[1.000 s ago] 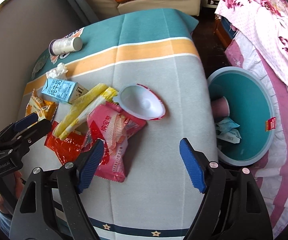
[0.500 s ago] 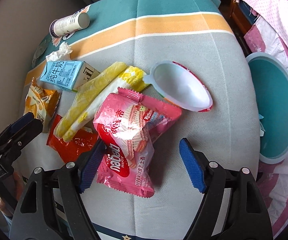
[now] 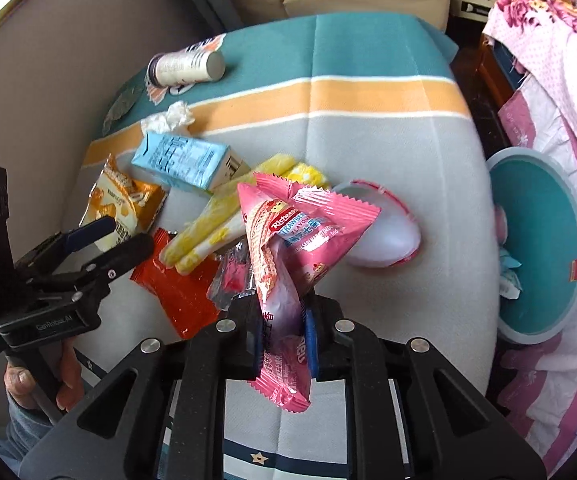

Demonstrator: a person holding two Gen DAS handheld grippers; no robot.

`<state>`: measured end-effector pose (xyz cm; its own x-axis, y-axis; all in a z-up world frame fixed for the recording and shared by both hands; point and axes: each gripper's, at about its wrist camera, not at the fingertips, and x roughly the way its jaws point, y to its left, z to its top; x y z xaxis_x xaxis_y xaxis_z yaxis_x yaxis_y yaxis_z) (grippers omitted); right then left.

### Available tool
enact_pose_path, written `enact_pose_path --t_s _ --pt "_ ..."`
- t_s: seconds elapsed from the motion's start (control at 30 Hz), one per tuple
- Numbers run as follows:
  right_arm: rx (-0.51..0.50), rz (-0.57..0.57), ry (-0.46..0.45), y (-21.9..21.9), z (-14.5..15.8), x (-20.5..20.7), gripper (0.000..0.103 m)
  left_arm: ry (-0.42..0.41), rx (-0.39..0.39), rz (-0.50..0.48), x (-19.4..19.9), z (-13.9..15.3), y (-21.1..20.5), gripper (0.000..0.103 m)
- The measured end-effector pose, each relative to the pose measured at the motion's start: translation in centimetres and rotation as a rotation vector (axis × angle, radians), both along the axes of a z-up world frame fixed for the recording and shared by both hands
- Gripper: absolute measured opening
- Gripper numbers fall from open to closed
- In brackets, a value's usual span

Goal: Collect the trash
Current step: 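Grasp the pink Nabati wafer bag with the right gripper while the left gripper grasps the yellow wrapper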

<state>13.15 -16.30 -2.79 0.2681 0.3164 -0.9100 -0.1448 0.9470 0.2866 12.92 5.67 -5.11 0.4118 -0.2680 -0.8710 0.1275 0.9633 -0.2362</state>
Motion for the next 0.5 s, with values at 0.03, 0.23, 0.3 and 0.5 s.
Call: enact_pose_path --t_s 0.03,0.23,0.3,0.5 --pt "-0.001 -0.017 -0.008 -0.7 0.3 0.1 0.015 -0.002 0.004 -0.009 0.1 0.0 -0.5 0.092" --pt "0.006 -0.105 -0.02 -5.1 0.6 0.3 0.015 0.005 0.015 -0.079 1.2 -0.8 -3.9 0.092" --pt "0.012 -0.125 -0.016 -6.2 0.3 0.4 0.015 0.015 0.021 -0.096 1.6 -1.4 -4.9 0.087" --pt "0.035 -0.158 -0.009 -8.0 -0.3 0.6 0.015 0.034 0.092 -0.142 2.5 -3.0 -7.5 0.075"
